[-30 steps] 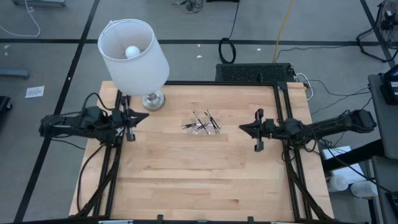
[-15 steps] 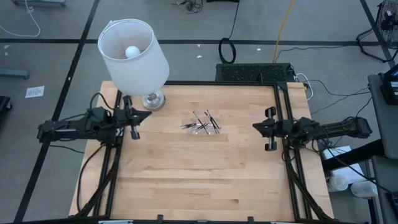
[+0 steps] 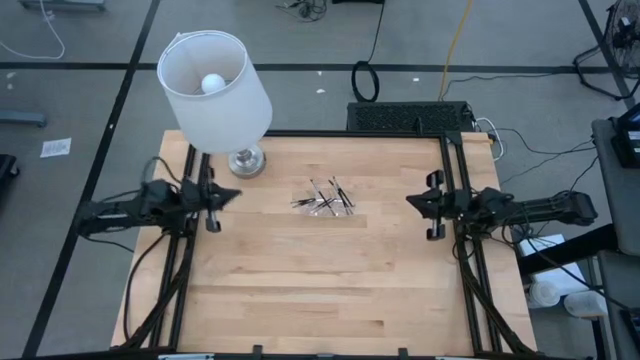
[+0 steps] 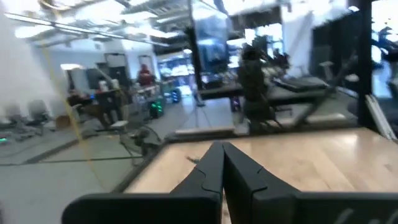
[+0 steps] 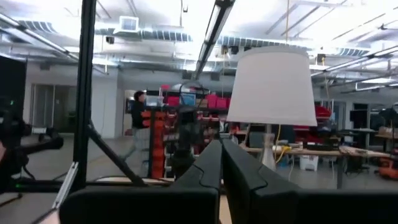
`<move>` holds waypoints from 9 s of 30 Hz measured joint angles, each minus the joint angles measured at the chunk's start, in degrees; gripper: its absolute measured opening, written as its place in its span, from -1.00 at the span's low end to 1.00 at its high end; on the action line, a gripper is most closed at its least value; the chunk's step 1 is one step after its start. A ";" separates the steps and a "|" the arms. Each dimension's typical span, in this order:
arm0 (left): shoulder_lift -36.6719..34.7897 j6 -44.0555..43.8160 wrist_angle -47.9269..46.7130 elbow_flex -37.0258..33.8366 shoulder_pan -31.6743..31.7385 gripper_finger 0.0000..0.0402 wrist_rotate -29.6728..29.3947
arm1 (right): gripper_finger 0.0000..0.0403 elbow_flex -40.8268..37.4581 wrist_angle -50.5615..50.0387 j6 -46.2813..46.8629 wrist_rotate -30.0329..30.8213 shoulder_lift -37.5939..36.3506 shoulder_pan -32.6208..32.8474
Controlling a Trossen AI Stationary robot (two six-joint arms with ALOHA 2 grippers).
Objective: Put items in baskets/containers
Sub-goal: Return to Home Position
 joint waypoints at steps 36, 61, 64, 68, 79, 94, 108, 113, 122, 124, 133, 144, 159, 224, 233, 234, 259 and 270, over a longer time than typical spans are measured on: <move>0.21 1.21 2.63 -6.28 2.04 -0.92 6.03 | -1.00 -0.10 0.05 2.50 10.50 7.90 -0.02; 0.21 0.77 2.50 -6.28 2.04 -0.74 6.03 | -1.00 -0.15 -0.06 2.59 10.45 7.90 -0.02; 0.21 0.70 2.50 -6.28 2.04 -0.74 6.03 | -1.00 -0.13 -0.06 2.59 10.45 7.90 -0.02; 0.21 0.68 2.50 -6.28 2.04 -0.74 6.03 | -1.00 -0.12 -0.06 2.61 10.45 7.90 -0.02; 0.21 0.62 2.49 -6.25 2.04 -0.70 6.03 | -1.00 -0.12 -0.06 2.62 10.44 7.90 -0.02; 0.21 0.62 2.50 -6.23 2.03 -0.70 6.03 | -1.00 -0.12 -0.06 2.61 10.43 7.90 -0.02; 0.21 0.62 2.48 -6.23 2.02 -0.70 6.03 | -1.00 -0.12 -0.05 2.61 10.43 7.90 -0.02; 0.21 0.62 2.49 -6.23 2.02 -0.69 6.03 | -1.00 -0.12 -0.05 2.61 10.43 7.90 -0.02; 0.21 0.62 2.49 -6.23 2.02 -0.70 6.03 | -1.00 -0.12 -0.05 2.61 10.43 7.90 -0.02; 0.21 0.63 2.48 -6.23 2.02 -0.70 6.03 | -1.00 -0.12 -0.06 2.61 10.43 7.90 -0.02; 0.21 0.62 2.50 -6.23 2.02 -0.70 6.03 | -1.00 -0.12 -0.05 2.61 10.43 7.88 -0.02; 0.21 0.62 2.49 -6.23 2.02 -0.70 6.03 | -1.00 -0.12 -0.05 2.61 10.43 7.89 -0.01; 0.21 0.62 2.48 -6.23 2.02 -0.70 6.03 | -1.00 -0.12 -0.06 2.61 10.43 7.89 -0.01; 0.21 0.62 2.50 -6.23 2.02 -0.70 6.03 | -1.00 -0.12 -0.04 2.61 10.43 7.88 0.00; 0.21 0.63 2.50 -6.23 2.02 -0.70 6.03 | -1.00 -0.12 -0.06 2.61 10.43 7.90 0.00; 0.21 0.62 2.50 -6.23 2.02 -0.70 6.03 | -1.00 -0.12 -0.06 2.61 10.43 7.88 0.00; 0.21 0.62 2.50 -6.23 2.02 -0.70 6.03 | -1.00 -0.12 -0.04 2.61 10.43 7.90 -0.02; 0.21 0.64 2.50 -6.23 2.02 -0.70 6.03 | -1.00 -0.12 -0.05 2.61 10.43 7.88 0.00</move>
